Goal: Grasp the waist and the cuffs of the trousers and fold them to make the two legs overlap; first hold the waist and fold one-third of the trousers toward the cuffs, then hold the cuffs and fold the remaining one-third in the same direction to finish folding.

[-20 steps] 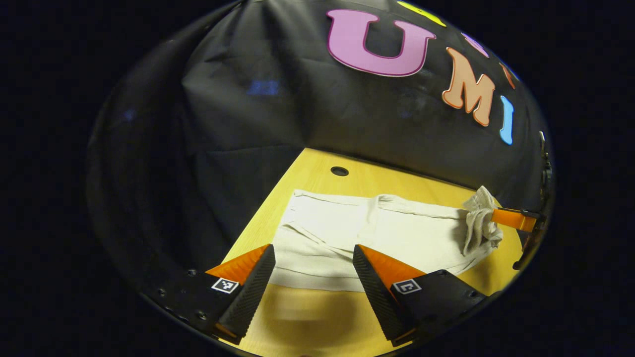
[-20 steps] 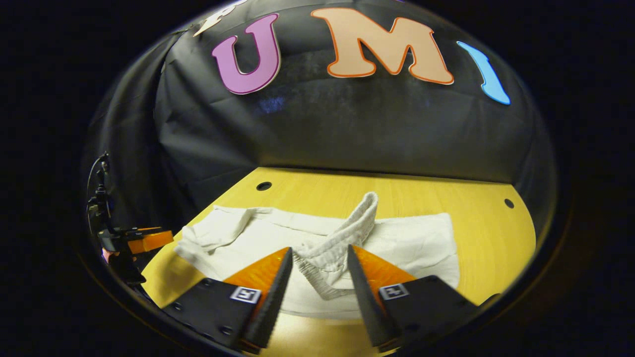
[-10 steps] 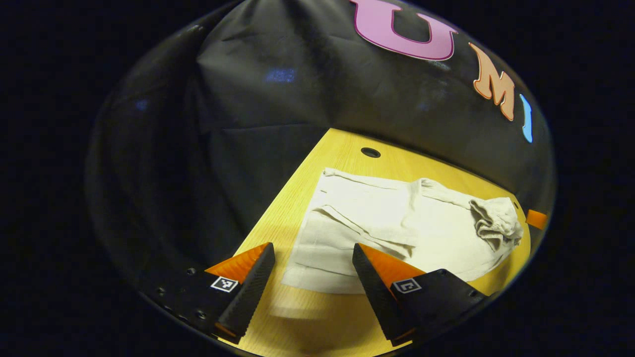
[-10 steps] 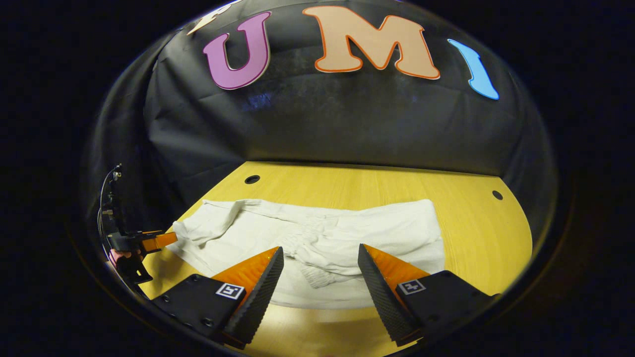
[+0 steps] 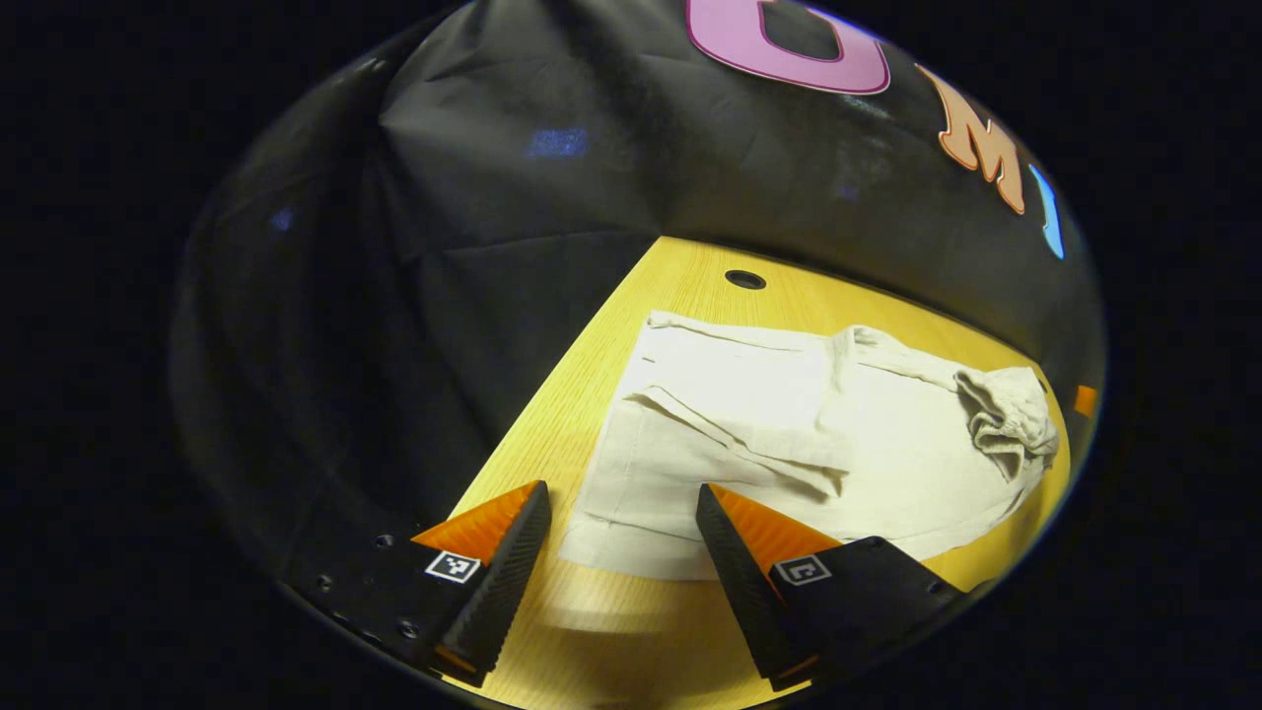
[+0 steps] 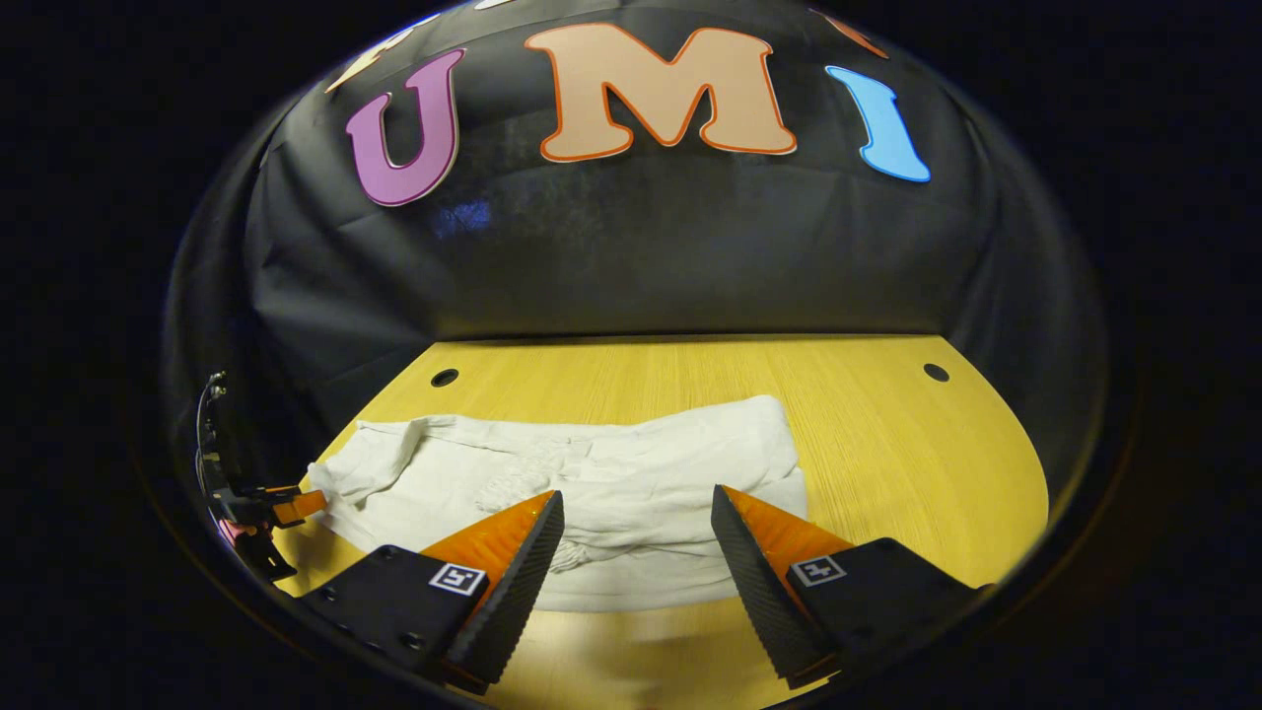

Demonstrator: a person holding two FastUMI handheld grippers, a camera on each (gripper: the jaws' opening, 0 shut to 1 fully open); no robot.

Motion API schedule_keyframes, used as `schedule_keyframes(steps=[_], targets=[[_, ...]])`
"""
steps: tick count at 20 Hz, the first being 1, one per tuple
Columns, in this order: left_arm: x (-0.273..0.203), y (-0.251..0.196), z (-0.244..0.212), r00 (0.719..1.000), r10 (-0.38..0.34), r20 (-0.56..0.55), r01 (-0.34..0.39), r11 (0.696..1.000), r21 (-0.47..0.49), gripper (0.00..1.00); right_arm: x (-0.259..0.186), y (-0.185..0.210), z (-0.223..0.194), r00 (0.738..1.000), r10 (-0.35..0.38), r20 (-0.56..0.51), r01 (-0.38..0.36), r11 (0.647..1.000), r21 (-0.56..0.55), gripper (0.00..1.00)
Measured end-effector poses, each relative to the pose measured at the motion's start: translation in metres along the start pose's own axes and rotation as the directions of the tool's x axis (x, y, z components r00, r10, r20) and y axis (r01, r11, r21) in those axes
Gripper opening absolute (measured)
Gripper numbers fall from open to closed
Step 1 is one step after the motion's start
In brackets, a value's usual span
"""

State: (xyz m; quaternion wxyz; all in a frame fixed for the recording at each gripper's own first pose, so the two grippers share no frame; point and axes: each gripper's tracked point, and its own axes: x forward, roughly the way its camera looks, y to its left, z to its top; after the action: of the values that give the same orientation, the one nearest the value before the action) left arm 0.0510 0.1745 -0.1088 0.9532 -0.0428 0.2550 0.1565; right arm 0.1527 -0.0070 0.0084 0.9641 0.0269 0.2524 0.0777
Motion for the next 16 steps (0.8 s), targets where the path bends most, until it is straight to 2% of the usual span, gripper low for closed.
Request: schedule_keyframes(steps=[1, 2, 3, 4, 6, 9, 10, 11, 15, 16], targets=[[0.002, -0.002, -0.001, 1.0, 0.007, -0.005, -0.007, 1.0, 0.014, 0.9, 0.0, -0.001, 0.001, 1.0, -0.001, 0.003, 0.001, 1.0, 0.004, 0.96], [0.003, -0.006, 0.001, 1.0, 0.0, -0.001, 0.0, 1.0, 0.016, 0.9, 0.001, -0.001, 0.001, 1.0, 0.002, 0.002, -0.002, 1.0, 0.009, 0.96], [0.002, -0.009, 0.001, 1.0, -0.002, -0.003, 0.002, 1.0, 0.016, 0.79, 0.001, -0.002, 0.001, 1.0, 0.003, 0.002, -0.003, 1.0, 0.011, 0.96], [0.003, -0.013, 0.001, 1.0, -0.008, 0.003, 0.008, 1.0, 0.013, 0.73, 0.0, -0.003, 0.002, 1.0, 0.004, 0.0, -0.004, 1.0, 0.009, 0.96], [0.003, -0.022, 0.003, 0.999, -0.031, 0.009, 0.03, 0.999, 0.014, 0.5, 0.002, -0.004, 0.001, 1.0, 0.011, -0.004, -0.011, 1.0, 0.005, 0.96], [0.004, -0.03, 0.005, 0.999, -0.049, 0.017, 0.049, 0.999, 0.013, 0.03, 0.0, -0.008, 0.001, 1.0, 0.017, -0.008, -0.017, 1.0, -0.011, 0.96], [0.004, -0.029, 0.007, 0.998, -0.053, 0.023, 0.052, 0.999, 0.013, 0.01, -0.001, -0.01, 0.002, 1.0, 0.015, -0.008, -0.016, 1.0, -0.018, 0.92], [0.002, -0.03, 0.009, 0.998, -0.054, 0.028, 0.054, 0.998, 0.012, 0.0, -0.003, -0.011, 0.002, 1.0, 0.015, -0.007, -0.015, 1.0, -0.024, 0.97], [-0.006, -0.037, 0.022, 0.997, -0.062, 0.047, 0.061, 0.998, 0.007, 0.0, -0.011, -0.022, 0.006, 1.0, 0.007, 0.001, -0.007, 0.999, -0.035, 0.96], [-0.01, -0.043, 0.028, 0.996, -0.072, 0.055, 0.072, 0.997, 0.0, 0.0, -0.014, -0.026, 0.007, 1.0, 0.002, 0.003, -0.002, 0.999, -0.037, 0.92]])
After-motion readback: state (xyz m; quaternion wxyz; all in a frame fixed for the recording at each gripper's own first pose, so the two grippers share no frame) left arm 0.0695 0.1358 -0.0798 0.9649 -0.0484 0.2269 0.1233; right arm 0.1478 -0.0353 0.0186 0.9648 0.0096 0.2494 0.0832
